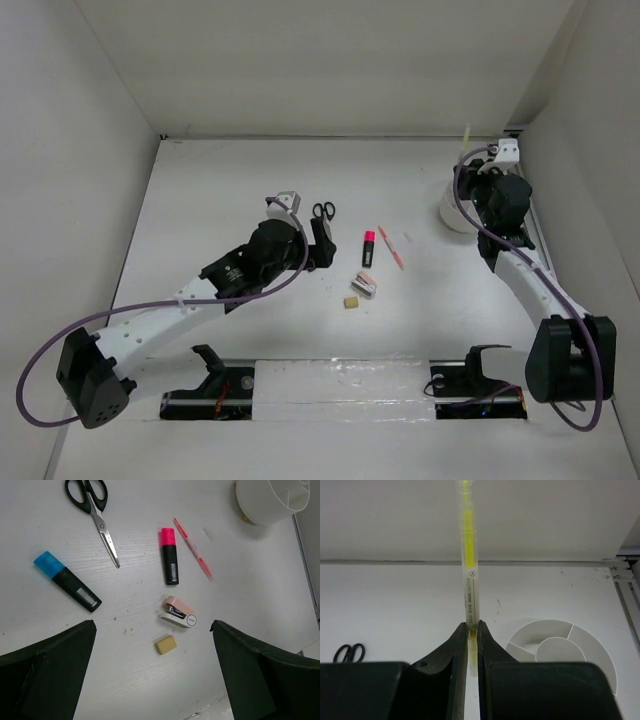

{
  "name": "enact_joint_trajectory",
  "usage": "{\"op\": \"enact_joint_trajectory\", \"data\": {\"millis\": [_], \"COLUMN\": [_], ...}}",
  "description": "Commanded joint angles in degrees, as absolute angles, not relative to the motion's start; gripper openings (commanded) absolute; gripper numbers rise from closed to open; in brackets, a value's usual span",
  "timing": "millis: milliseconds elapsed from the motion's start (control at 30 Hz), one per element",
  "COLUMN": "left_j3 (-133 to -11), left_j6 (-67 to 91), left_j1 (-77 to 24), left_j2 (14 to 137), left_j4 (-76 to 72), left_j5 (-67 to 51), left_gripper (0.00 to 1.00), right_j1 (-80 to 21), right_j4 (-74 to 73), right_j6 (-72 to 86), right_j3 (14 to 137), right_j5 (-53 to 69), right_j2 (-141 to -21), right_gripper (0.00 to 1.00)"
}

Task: Sort the stationery into containers
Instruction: Place the pen in the storage box.

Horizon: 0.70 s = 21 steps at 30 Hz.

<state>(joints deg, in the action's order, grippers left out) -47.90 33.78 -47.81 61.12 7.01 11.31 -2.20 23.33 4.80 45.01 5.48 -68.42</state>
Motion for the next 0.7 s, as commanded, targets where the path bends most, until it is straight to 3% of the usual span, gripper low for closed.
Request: {"op": "enact_joint_trajectory", "data": {"millis": [0,167,667], "left_j3": [-47.02,-44.75,-42.54], "left_j6": [34.80,34.28,33.75], "left_j1": [-49.83,-50.54,-50.54], "left_j2": [59.06,55.03,51.86], "left_j4": [6.77,4.31,0.79], "left_j5": [13.17,11.79,7.47], "left_gripper": [1.00,1.00,1.00], "right_j1": [0.43,1.58,7.82], "right_j4": [35.06,39.37,37.71], "right_j6": [5.27,3.88,0.97], "right_j3": [43.60,38.94,41.31], "right_j5": [10.09,12.74,20.99], "right_j2": [-70.83,-71.36,-81.30], "right_gripper": [0.00,0.00,0.00]}}
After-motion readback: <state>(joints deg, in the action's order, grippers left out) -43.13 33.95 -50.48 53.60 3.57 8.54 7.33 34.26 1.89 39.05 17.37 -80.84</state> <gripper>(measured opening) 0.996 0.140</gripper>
